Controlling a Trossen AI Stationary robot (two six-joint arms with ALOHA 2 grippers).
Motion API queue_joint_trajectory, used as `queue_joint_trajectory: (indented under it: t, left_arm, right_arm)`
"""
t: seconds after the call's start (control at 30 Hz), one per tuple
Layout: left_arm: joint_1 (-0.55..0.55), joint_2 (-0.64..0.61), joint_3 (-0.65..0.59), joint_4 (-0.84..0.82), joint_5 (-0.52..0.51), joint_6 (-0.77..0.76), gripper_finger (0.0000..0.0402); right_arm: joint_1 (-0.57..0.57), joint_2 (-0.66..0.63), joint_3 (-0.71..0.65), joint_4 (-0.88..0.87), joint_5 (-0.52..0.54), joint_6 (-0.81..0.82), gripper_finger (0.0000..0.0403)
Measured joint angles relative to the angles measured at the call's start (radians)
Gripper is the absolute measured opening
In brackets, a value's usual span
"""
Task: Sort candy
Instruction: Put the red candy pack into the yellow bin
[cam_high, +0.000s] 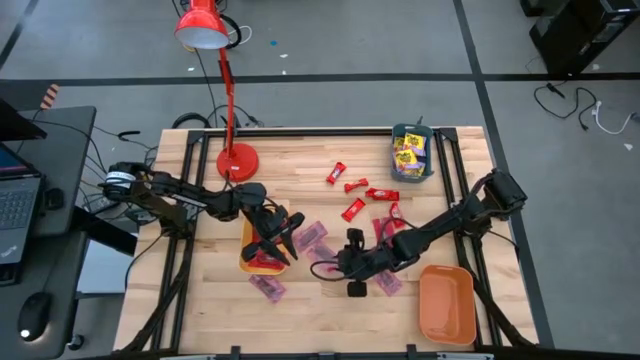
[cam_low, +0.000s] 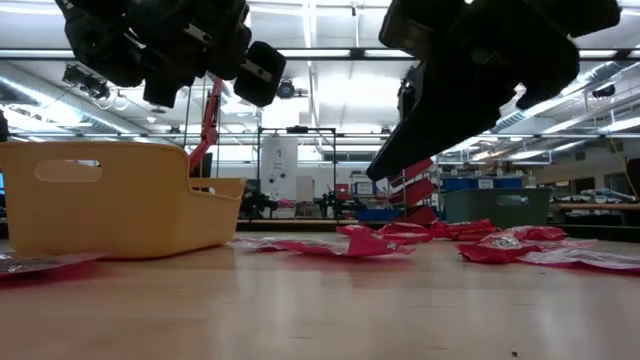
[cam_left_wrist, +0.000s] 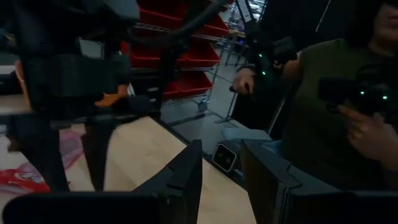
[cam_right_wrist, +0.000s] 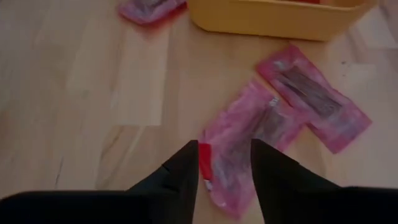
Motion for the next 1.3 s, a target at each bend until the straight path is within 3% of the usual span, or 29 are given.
queue_joint_trajectory:
  t: [0.5, 0.63, 0.8, 0.87, 1.07, 1.3]
  left_arm:
    - [0.002, 0.0, 0.0, -0.001, -0.047, 0.023, 0.0113]
    - [0.001, 0.0, 0.0, -0.003, -0.059, 0.026, 0.0113]
    - [0.002, 0.0, 0.0, -0.003, -0.07, 0.027, 0.0113]
    - [0.002, 0.0, 0.0, -0.004, -0.07, 0.031, 0.0113]
    - [0.002, 0.0, 0.0, -0.106, -0.083, 0.223, 0.0113]
    - [-0.023, 0.0, 0.0, -0.234, -0.254, 0.416, 0.0114]
  right_arm:
    - [0.005, 0.156, 0.0, 0.081, -0.026, 0.006, 0.0131]
    - [0.005, 0.188, 0.003, 0.102, -0.023, 0.009, 0.0098]
    - [0.006, 0.201, 0.005, 0.114, -0.026, 0.034, 0.0016]
    - [0.007, 0.193, 0.004, 0.118, -0.02, 0.043, 0.0008]
    - [0.009, 0.15, -0.002, 0.097, -0.028, 0.138, 0.0]
    - [-0.007, 0.113, -0.002, 0.188, -0.05, 0.329, 0.0]
